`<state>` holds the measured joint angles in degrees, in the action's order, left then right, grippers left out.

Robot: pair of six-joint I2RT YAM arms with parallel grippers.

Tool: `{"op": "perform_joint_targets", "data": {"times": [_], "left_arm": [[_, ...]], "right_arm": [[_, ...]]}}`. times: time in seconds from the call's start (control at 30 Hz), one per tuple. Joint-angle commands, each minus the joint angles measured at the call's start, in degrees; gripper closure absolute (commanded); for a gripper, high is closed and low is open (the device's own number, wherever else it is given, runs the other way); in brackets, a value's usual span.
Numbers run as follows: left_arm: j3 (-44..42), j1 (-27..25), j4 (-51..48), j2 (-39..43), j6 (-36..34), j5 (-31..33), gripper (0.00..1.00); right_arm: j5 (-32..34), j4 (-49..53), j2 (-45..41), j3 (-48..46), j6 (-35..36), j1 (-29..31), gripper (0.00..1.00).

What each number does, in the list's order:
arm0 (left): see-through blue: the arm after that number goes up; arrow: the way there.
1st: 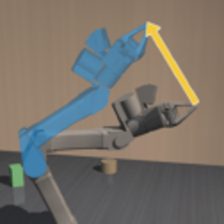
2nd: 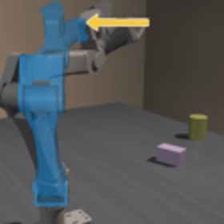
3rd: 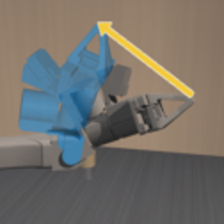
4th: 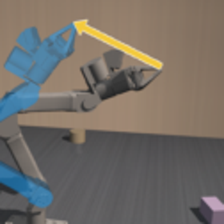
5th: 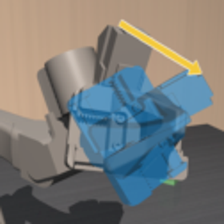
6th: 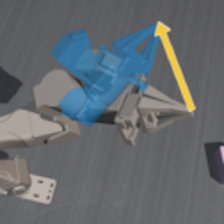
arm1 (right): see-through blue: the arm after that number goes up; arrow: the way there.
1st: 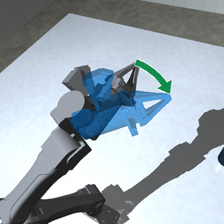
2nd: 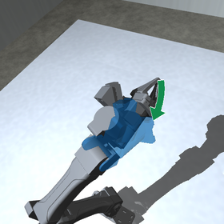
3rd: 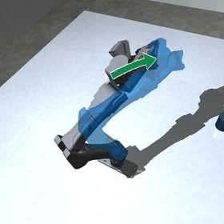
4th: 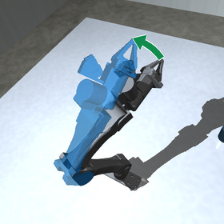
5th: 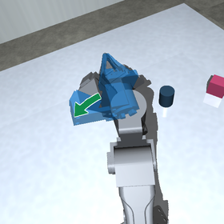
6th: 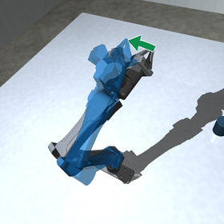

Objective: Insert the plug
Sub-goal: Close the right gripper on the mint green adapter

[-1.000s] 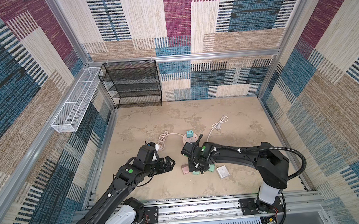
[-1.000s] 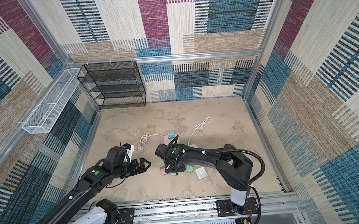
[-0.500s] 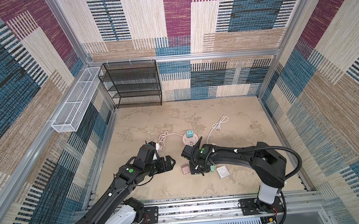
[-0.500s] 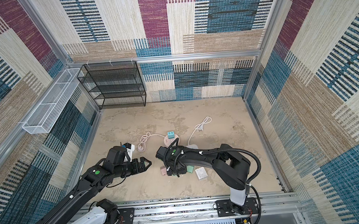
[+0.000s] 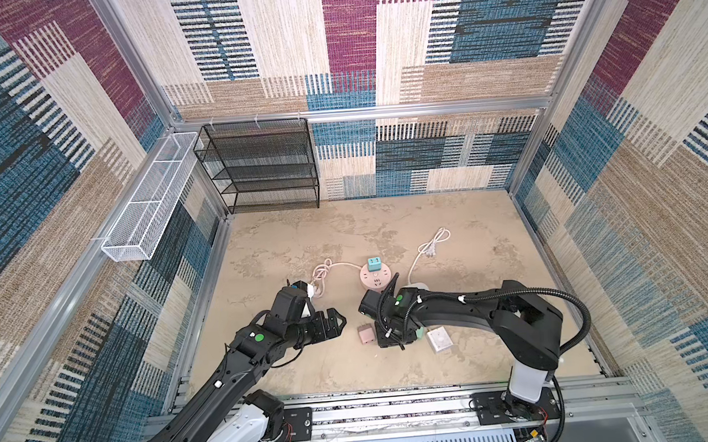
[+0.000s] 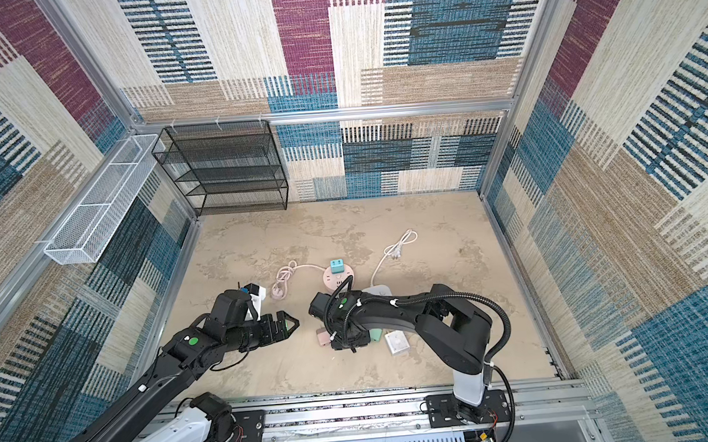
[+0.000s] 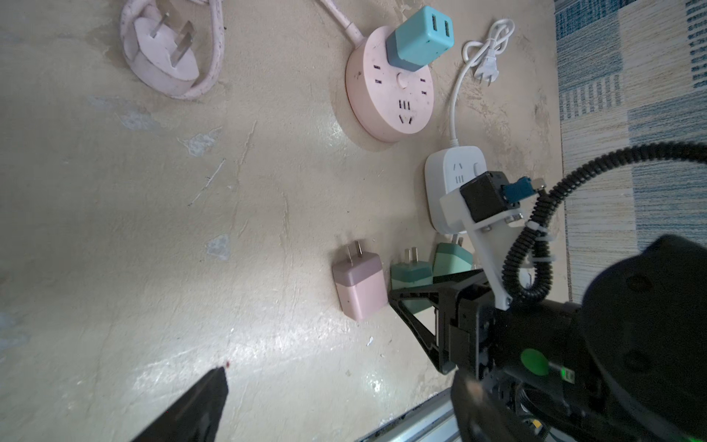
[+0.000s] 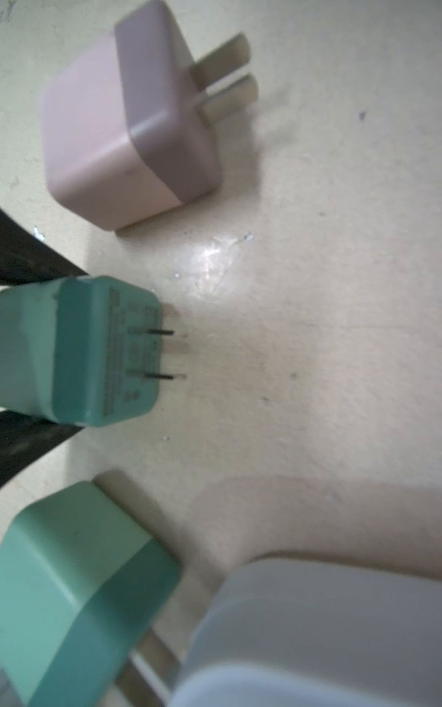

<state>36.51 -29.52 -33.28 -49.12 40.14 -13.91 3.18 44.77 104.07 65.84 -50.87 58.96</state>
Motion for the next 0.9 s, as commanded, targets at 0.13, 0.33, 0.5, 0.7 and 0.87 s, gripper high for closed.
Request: {"op": "perform_joint_targets", "data": {"times": [0.13, 0.33, 0.5, 0.7, 0.87], "left_arm": [[-1.0, 0.0, -0.5, -0.3, -0.3, -1.2, 0.05], [0.3, 0.0, -1.3, -1.7, -1.8, -1.1, 0.05], [3.2, 0.0, 1.4, -5.6, -2.8, -5.1, 0.08], [6.0, 0.1, 8.8, -12.4, -1.9, -18.8, 0.1], [5.1, 0.1, 15.4, -12.4, 1.5, -24.7, 0.13]], "right_arm": [[1.6, 1.3, 1.2, 1.1, 4.2, 0.1, 0.76], [5.6, 6.0, 0.6, 4.9, 12.5, 0.1, 0.96], [8.6, 5.7, -3.6, 6.1, 21.0, 0.1, 1.0], [6.3, 1.5, -11.0, 5.1, 31.2, 0.1, 1.0], [2.0, -0.4, -13.6, 5.2, 34.8, 0.1, 1.0]]}}
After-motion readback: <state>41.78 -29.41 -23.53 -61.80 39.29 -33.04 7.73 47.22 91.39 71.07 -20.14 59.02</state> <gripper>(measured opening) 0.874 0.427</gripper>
